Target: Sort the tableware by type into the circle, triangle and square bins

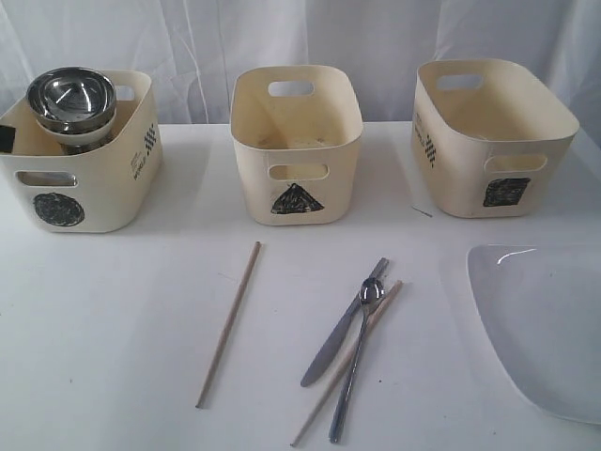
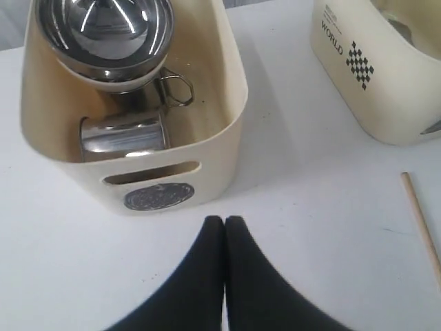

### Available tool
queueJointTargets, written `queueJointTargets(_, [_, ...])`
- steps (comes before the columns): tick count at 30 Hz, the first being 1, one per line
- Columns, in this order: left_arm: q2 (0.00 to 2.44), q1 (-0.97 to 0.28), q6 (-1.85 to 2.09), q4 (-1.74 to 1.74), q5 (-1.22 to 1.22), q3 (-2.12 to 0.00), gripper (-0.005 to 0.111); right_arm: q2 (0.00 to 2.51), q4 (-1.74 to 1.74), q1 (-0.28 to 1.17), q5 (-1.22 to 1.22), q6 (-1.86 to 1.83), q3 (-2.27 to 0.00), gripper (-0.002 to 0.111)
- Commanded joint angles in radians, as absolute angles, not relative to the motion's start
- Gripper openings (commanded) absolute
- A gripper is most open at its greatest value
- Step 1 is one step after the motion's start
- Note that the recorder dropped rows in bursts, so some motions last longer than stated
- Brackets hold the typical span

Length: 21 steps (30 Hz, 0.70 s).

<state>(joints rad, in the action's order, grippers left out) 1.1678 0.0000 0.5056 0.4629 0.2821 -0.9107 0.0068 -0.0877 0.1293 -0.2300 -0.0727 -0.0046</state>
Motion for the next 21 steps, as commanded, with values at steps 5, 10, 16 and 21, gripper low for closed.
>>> queueJointTargets(5, [0.852, -0.002, 0.507, 0.548, 0.226, -0.635, 0.000, 0.000, -0.092, 0.132, -0.219, -0.075, 0.000, 0.000])
queueJointTargets(10, [0.698, -0.002, 0.511, 0.550, 0.236, -0.541, 0.000, 0.000, -0.092, 0.132, -0.219, -0.075, 0.000, 0.000])
queueJointTargets(16, [0.600, -0.002, 0.553, 0.541, 0.251, -0.536, 0.000, 0.000, -0.092, 0.132, -0.219, -0.075, 0.000, 0.000])
queueJointTargets(21, [0.559, -0.002, 0.556, 0.530, 0.245, -0.536, 0.000, 0.000, -0.092, 0.132, -0.219, -0.075, 0.000, 0.000])
